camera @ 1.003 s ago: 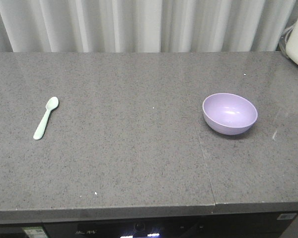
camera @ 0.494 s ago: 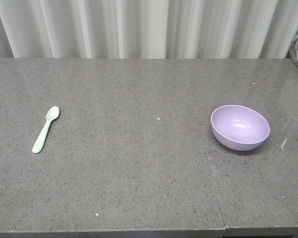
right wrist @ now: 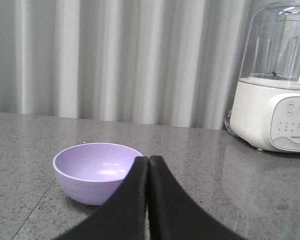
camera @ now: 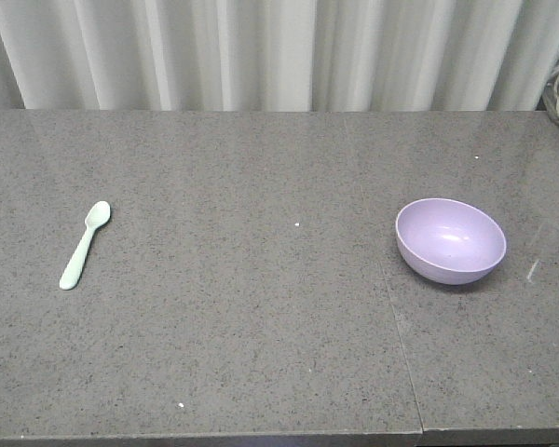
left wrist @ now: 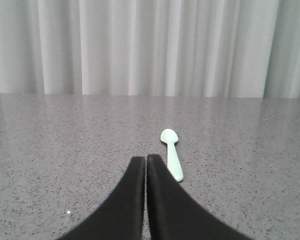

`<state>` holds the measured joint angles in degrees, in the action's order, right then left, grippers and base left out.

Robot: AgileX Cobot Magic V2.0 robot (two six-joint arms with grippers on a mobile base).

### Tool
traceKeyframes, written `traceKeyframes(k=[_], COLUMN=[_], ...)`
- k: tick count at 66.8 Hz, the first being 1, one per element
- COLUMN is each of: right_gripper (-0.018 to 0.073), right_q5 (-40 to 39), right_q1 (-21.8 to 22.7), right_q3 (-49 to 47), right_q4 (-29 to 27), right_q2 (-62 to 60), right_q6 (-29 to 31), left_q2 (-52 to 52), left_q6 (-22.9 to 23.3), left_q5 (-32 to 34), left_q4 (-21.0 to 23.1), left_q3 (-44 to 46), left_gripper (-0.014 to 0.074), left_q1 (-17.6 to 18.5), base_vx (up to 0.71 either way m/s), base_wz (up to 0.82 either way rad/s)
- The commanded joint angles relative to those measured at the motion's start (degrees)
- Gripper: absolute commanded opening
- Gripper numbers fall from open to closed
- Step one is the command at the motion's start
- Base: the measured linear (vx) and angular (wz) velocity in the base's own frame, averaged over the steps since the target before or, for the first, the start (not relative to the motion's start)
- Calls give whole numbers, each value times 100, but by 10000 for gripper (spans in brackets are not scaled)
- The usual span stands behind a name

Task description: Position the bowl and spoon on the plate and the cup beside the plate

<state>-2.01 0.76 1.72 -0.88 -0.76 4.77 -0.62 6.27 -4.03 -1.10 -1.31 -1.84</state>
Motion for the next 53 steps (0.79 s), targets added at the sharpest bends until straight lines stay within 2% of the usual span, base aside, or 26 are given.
traceKeyframes(k=[1,53], right_gripper=[-11,-11], right_q5=[-443,-443], right_q1=[12,12], right_q3=[46,46], right_q4=[20,20], right_q2=[-36,-36], right_q6=[36,36], left_q2=[-82,-82], left_q6=[31,31], left_q5=[403,403], left_q4=[1,1], left_q3=[100,100], left_gripper=[-6,-6], left_q1=[42,42], base_vx=[0,0], base_wz=[0,0])
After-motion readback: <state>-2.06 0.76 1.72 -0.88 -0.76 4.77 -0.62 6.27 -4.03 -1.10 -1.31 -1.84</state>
